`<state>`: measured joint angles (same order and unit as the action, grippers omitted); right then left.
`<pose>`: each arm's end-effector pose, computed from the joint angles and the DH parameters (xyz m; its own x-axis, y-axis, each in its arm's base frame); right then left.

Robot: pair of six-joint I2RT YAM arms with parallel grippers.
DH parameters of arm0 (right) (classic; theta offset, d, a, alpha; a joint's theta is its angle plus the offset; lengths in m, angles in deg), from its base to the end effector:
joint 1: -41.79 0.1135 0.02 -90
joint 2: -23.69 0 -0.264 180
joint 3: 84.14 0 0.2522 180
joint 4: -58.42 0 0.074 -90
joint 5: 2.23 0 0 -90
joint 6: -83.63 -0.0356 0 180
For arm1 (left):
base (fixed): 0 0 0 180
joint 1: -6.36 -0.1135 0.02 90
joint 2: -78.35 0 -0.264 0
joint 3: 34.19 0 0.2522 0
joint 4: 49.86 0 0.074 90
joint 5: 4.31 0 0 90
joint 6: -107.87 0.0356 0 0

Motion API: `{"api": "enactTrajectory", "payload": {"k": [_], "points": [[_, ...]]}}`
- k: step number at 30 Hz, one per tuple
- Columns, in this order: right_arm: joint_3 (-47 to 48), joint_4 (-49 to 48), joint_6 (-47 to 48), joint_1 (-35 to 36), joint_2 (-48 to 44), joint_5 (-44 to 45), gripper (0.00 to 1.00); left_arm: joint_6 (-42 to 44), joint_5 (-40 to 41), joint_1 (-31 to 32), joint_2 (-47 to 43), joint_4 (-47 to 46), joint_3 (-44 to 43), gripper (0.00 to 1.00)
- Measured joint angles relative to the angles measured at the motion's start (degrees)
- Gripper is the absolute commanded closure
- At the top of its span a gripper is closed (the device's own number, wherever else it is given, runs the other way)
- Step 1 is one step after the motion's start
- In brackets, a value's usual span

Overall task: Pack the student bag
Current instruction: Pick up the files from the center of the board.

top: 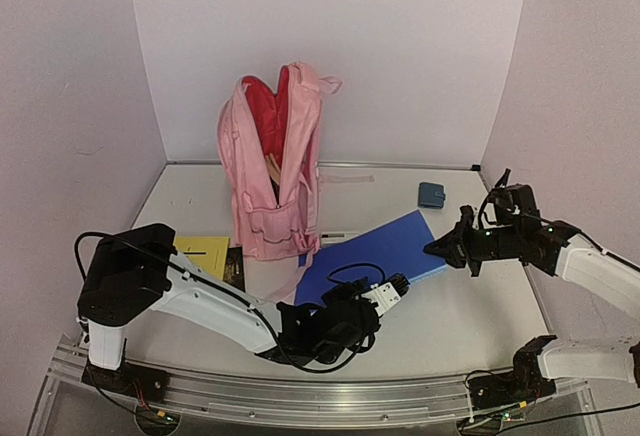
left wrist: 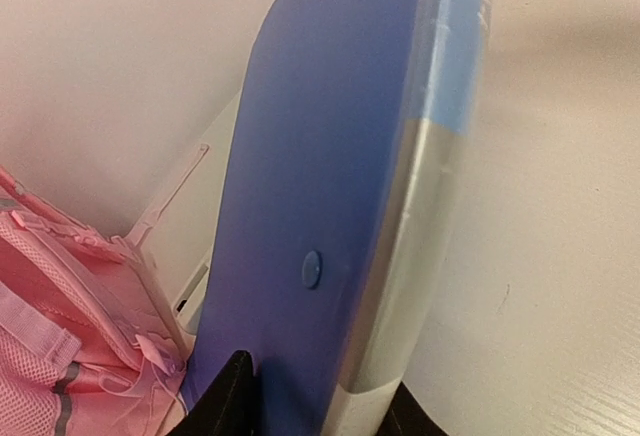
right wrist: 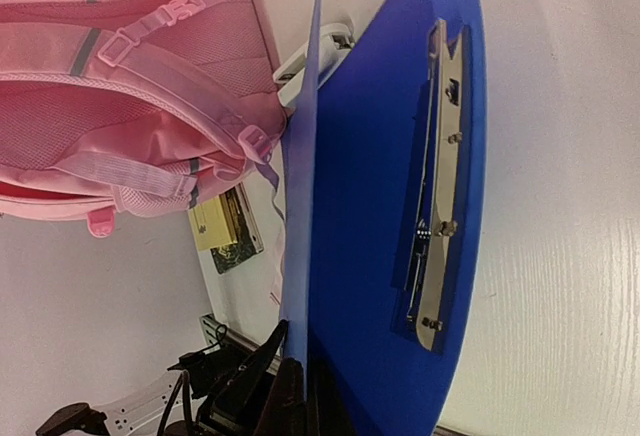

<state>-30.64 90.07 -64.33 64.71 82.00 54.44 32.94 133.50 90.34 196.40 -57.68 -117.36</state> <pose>0.1914 0.1022 0.2553 -0.9112 0.3837 -0.1499 0.0754 0.5131 0.8550 0.0722 -0.4330 0.1577 0.1096 0.6258 -0.7723 0.5905 0.5840 0.5570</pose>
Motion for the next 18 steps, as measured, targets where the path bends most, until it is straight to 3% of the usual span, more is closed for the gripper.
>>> {"api": "enactTrajectory", "payload": {"k": [7, 15, 18], "points": [[3.09, 0.31, 1.23, -0.11, -0.13, 2.77, 0.68, 3.85, 0.16, -0.03, -0.11, -1.49, 0.41, 0.85], [13.77, 3.38, 10.48, -0.11, 2.72, 6.27, 0.19, 2.09, -6.75, -0.92, -6.78, 4.41, 1.96, 0.88], [17.78, 4.47, 14.67, -0.11, 2.77, 8.41, 0.09, -2.58, -13.47, -2.41, -12.83, 10.57, 2.22, 0.89]]}}
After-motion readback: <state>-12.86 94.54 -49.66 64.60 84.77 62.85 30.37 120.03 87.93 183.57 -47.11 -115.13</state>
